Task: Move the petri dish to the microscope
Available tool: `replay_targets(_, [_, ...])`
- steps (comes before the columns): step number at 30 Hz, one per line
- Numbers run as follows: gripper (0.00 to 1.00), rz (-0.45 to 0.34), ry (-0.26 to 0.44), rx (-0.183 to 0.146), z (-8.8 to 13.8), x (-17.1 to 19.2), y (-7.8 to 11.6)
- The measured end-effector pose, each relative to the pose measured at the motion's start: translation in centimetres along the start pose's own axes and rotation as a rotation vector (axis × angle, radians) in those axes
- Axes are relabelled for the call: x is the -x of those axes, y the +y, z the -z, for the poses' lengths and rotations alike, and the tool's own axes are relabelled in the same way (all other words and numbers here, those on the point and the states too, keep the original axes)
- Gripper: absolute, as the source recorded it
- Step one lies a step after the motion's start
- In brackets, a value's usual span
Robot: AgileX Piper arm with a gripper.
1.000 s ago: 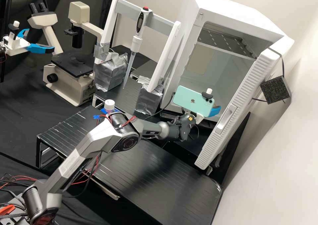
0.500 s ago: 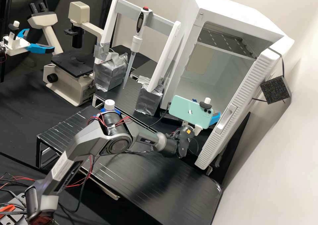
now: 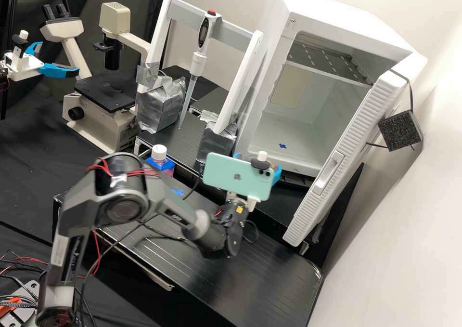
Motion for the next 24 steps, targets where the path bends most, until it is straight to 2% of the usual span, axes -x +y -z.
replay_targets(6, [0.00, -0.006, -0.026, 0.034, 3.7, 3.9, -0.7])
replay_targets(12, [0.00, -0.022, 0.001, 0.086, 7.9, 6.1, -1.8])
replay_targets(15, [0.00, -0.014, 0.055, 0.115, 10.4, 6.6, -2.7])
replay_targets(19, [0.00, 0.012, 0.173, 0.146, 13.8, 6.7, -4.1])
replay_targets(24, [0.00, -0.006, 0.319, 0.140, 17.4, 6.6, -4.8])
